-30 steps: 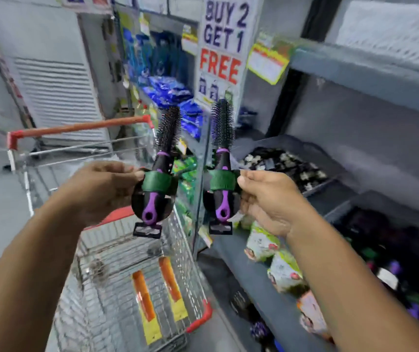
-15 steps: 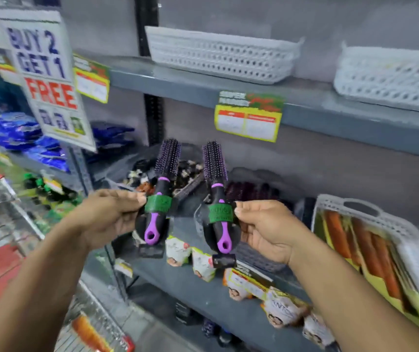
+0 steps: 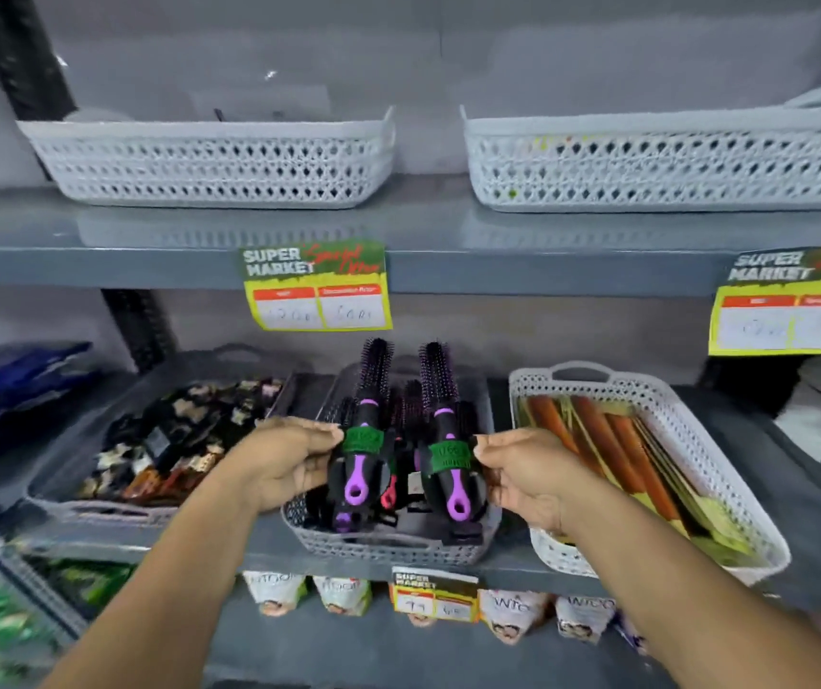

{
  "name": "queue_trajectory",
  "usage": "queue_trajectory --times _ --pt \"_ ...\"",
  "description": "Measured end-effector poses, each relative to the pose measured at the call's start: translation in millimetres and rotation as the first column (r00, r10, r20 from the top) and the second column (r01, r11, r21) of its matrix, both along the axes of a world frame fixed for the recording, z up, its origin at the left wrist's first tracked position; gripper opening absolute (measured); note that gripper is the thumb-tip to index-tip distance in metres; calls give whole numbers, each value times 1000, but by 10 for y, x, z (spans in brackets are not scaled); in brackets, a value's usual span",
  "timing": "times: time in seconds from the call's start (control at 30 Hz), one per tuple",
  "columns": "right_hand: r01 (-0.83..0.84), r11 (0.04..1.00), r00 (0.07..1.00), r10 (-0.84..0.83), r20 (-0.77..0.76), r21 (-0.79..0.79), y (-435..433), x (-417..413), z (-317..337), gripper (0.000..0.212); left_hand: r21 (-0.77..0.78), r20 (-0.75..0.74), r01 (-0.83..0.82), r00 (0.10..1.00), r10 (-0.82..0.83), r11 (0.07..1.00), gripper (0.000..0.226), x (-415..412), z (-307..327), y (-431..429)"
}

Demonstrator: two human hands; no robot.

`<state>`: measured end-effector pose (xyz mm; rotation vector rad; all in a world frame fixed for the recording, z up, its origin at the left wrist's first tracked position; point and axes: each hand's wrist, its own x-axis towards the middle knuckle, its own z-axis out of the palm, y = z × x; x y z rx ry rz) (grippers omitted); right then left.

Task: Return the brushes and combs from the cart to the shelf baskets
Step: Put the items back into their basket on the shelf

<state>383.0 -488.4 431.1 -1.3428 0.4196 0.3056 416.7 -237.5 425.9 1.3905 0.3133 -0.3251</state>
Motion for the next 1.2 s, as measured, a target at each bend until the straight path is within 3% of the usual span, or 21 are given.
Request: queue_trajectory --times 0.3,0.43,0.53,0.67,0.8,0.9,1.0,1.13,1.2 --pt "114 990 991 -120 -66 -89 22 328 -229 25 158 -122 15 993 4 987 14 485 -407 -308" --pt "133 967 986 -152 -74 -218 93 507 -341 19 212 -160 11 987 24 977 11 596 -546 -351" --pt "133 924 984 -167 -66 -359 122 678 -461 17 314 -168 32 986 23 949 31 646 -637 -371" --pt "68 828 991 -122 -61 -557 213 709 -399 28 377 -168 52 986 14 925 37 679 -677 -384" --pt "-110 641 990 3 -141 -760 296 694 -351 32 439 -160 62 987 10 897 8 657 -634 -430" --pt "-177 501 984 65 -168 -847 366 663 -322 31 515 -124 58 992 8 855 7 649 -627 -460" --pt "-164 400 986 97 -137 -901 425 635 -370 27 650 -84 34 996 28 759 5 640 -616 -485" --pt "-116 396 988 136 -67 -911 465 574 -428 18 823 -35 40 999 -20 567 4 653 -610 -472" --pt "-114 345 986 155 -63 -932 450 542 -407 16 868 -9 48 997 -82 494 13 642 -570 -435"
